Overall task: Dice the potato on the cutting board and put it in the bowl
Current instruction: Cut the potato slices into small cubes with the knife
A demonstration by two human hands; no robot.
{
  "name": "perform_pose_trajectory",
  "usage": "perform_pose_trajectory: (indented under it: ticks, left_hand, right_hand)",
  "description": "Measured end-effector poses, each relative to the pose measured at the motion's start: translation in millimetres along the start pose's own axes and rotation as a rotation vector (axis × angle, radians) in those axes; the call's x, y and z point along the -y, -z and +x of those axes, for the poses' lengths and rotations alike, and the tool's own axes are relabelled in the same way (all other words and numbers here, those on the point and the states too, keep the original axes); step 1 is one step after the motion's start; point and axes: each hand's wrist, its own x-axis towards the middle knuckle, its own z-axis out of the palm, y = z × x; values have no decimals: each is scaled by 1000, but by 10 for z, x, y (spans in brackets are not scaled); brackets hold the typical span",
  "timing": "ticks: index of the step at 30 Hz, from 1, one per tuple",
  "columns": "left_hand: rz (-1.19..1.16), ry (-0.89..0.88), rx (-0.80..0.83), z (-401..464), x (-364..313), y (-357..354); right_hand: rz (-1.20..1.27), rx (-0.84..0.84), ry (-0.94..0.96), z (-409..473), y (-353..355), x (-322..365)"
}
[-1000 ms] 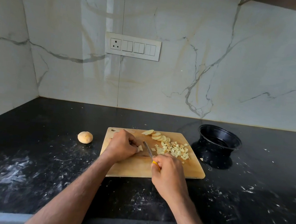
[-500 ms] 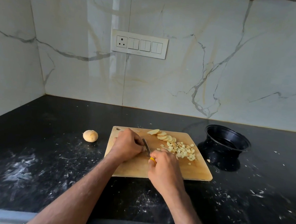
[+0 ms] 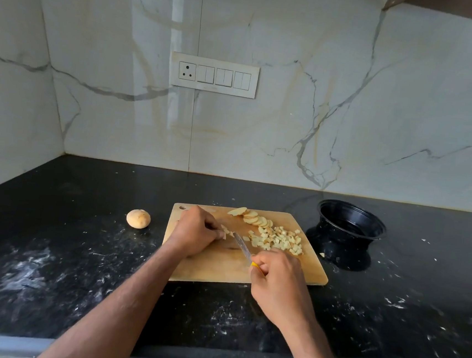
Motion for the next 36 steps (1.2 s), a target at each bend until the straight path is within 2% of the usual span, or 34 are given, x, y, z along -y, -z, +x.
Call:
perform_pose_trajectory:
  ticks: [7,13,20,23,27,30,36]
  left_hand:
    - [-137,23,-105,4,12,24]
    - [-161,-14,-109,23,40,42]
    - [-131,-42,-159,11,20,41]
    - [-146,-49,-149,11,38,46]
    - [-127,-64,-121,28,59,32]
    - [-98,-66,-98,40,63,-7]
    - [-72,-91,-90,9,49,-16]
  right_hand:
    - [-13,45,63,53,-126,244]
    - [-73,-26,-102,80,-95,170]
    - [-79,34,2,299,-263,424]
    - [-80,54,-105,305,-295,419]
    - [-91,-22,-265,252,-162,182]
    - [-97,-80,-242,245,-79,119]
    - [-115,-52,-155,291,-53,85]
